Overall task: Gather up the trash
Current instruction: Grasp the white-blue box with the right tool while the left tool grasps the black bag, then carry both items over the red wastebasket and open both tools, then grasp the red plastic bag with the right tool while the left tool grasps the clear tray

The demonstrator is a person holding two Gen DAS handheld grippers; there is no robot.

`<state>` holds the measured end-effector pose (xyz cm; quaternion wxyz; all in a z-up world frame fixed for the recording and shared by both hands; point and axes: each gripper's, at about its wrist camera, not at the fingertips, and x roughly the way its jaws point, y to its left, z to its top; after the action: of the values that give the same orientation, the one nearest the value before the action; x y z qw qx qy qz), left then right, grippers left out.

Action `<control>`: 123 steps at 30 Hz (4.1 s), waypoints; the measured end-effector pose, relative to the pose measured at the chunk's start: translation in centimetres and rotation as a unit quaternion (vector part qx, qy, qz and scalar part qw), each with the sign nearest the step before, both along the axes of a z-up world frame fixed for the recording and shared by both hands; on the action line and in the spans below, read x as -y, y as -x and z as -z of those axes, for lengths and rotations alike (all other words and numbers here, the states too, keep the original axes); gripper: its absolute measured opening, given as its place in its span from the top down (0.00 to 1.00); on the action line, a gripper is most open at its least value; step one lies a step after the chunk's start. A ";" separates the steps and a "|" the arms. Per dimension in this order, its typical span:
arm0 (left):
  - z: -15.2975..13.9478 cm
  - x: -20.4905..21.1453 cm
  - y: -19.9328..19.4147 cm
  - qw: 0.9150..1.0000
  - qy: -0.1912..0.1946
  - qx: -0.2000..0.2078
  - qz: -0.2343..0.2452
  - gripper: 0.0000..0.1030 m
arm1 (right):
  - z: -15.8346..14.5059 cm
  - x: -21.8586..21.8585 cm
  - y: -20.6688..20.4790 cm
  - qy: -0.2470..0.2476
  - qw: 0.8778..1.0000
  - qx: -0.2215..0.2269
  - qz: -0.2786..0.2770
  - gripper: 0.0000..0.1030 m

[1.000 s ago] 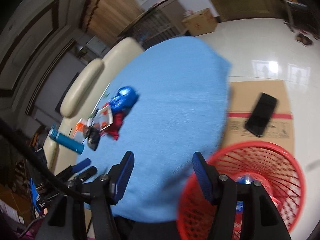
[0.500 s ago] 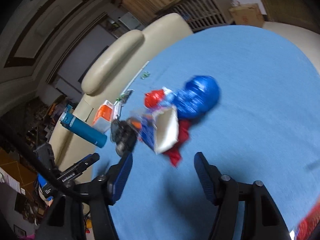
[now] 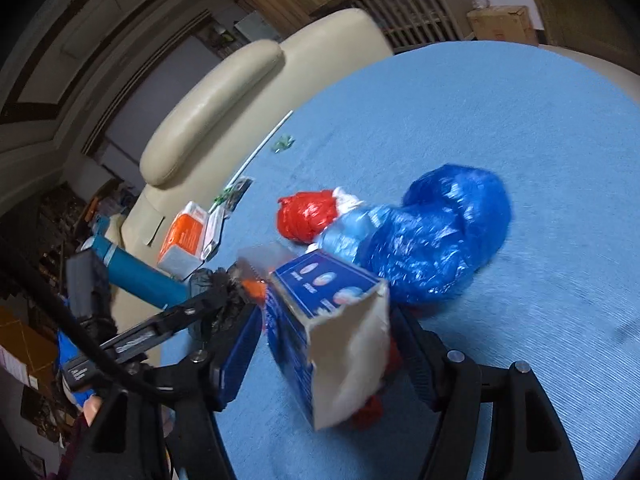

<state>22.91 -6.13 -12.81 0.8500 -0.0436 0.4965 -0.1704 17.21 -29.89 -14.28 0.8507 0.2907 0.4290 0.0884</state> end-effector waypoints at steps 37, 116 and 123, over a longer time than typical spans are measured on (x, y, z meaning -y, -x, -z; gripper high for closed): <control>-10.3 10.2 26.5 0.955 -0.113 0.198 0.188 0.58 | -9.2 6.3 30.9 0.080 0.989 0.092 0.085 0.69; -6.6 12.6 24.2 0.983 -0.049 0.078 0.158 0.39 | -6.9 12.5 32.6 0.069 0.979 0.022 0.192 0.40; -5.8 7.1 21.5 0.990 -0.061 0.091 0.089 0.39 | -7.8 9.8 28.9 0.077 0.985 0.031 0.151 0.40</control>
<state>1.41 -13.27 -7.05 0.8741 0.0682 0.4289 -0.2176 -11.69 -39.68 -6.44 0.8871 0.2828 0.3590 -0.0651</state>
